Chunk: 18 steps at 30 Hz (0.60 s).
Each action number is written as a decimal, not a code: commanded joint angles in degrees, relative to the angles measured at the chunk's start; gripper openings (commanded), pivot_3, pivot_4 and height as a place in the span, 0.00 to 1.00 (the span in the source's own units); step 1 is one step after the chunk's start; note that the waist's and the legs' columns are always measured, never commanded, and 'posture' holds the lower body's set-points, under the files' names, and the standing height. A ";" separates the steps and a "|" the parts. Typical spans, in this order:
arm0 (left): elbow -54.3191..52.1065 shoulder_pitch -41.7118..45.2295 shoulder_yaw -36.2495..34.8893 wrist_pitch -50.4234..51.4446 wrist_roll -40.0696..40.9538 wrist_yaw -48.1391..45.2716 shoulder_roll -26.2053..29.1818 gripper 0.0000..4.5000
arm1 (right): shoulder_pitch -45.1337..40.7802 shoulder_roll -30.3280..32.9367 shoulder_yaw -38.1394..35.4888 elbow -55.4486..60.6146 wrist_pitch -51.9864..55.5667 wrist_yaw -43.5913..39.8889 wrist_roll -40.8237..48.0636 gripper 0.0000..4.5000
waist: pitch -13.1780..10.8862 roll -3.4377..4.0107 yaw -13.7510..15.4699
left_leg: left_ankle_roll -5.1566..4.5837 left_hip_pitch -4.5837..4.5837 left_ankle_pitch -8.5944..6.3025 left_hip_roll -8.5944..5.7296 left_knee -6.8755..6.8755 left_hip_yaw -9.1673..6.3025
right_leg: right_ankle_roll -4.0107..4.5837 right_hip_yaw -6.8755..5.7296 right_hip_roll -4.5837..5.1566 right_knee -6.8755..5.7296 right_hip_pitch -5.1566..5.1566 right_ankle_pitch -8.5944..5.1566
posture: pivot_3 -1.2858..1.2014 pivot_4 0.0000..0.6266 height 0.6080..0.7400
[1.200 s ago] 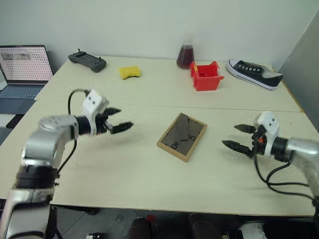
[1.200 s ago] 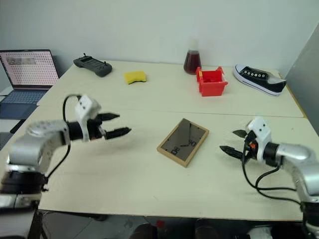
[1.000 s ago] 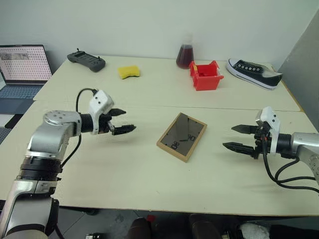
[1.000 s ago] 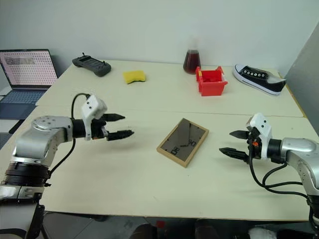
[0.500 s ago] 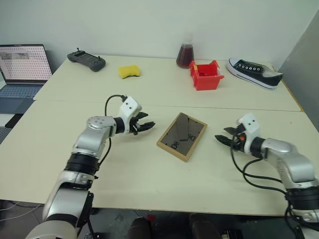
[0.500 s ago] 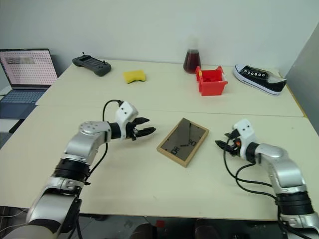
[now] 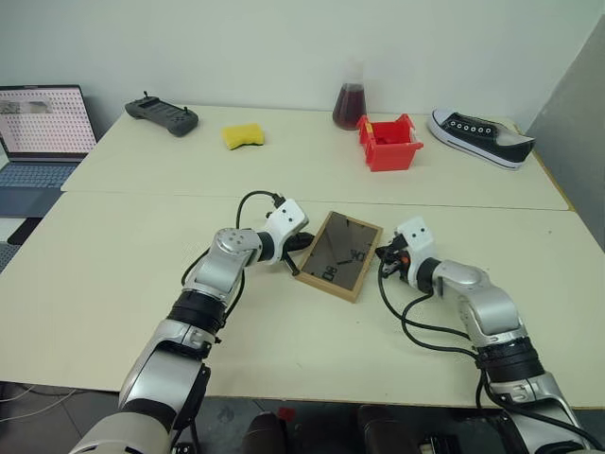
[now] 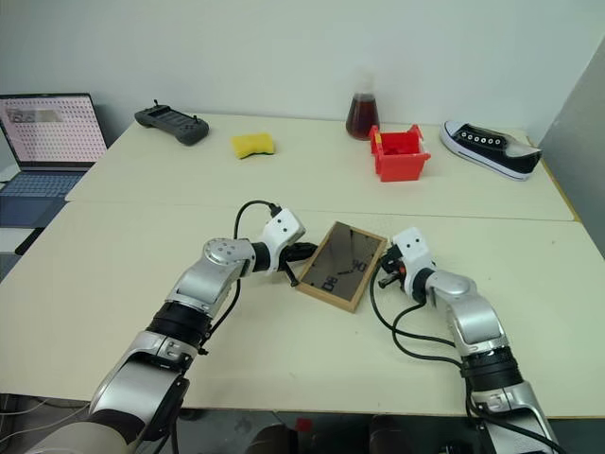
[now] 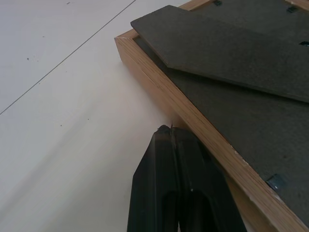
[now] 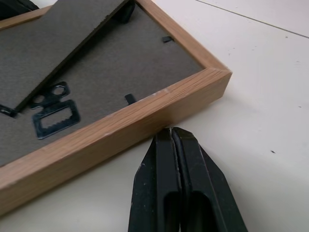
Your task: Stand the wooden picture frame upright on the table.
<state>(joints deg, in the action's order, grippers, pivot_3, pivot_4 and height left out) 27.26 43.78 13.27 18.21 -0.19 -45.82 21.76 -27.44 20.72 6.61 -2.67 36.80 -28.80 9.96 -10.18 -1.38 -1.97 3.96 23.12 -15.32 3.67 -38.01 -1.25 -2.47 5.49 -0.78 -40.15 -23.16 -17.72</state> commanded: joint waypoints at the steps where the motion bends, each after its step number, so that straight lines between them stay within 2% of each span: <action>1: -5.59 -1.93 0.95 3.03 -0.38 -1.13 0.56 0.01 | -0.96 -1.63 2.71 5.61 1.66 -1.37 0.72 0.00 | 0.01 0.00 -0.08 | 0.00 -0.01 0.00 0.00 0.00 0.00 | 0.00 0.00 -0.01 -0.01 0.00 0.00 | 0.52 0.24 1.00; 7: -24.80 -10.77 0.36 14.42 1.59 -5.65 8.67 0.01 | 0.69 -0.04 7.84 11.00 4.35 -3.50 -0.76 0.00 | 0.01 0.01 -1.11 | 0.01 0.00 0.00 0.05 0.08 -0.05 | 0.02 -0.02 -0.03 -0.02 -0.04 -0.02 | 0.52 0.24 1.00; 10: -32.29 -13.76 -0.54 20.16 3.51 -6.64 11.00 0.01 | 1.07 1.47 9.71 11.74 3.97 -3.98 -2.40 0.00 | 0.01 0.01 -1.09 | 0.01 0.00 0.00 0.03 0.05 -0.05 | 0.02 -0.02 0.00 -0.04 -0.02 -0.02 | 0.52 0.24 1.00; 14: -42.17 -18.47 -1.60 26.29 5.82 -7.50 15.07 0.01 | 1.18 6.74 10.63 11.35 2.97 -5.40 -5.72 0.00 | 0.01 0.01 -0.70 | 0.00 0.00 0.00 0.00 0.01 -0.05 | 0.01 -0.03 0.01 -0.02 0.02 -0.02 | 0.52 0.24 1.00; 18: -45.97 -20.24 -2.26 29.51 7.41 -6.66 17.04 0.01 | 1.30 12.25 9.84 11.02 1.50 -7.63 -7.28 0.00 | 0.01 0.00 0.08 | 0.00 0.00 0.00 0.00 0.01 -0.05 | 0.01 -0.03 0.02 0.04 0.04 -0.02 | 0.52 0.24 1.00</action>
<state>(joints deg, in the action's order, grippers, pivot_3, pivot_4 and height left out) -16.06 23.24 13.03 46.61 6.35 -53.11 38.26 -26.22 30.95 17.48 7.99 38.78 -35.25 4.36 -10.17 -1.37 -1.88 3.95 23.11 -15.32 3.66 -38.01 -1.29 -2.46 5.47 -0.76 -40.11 -23.10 -17.73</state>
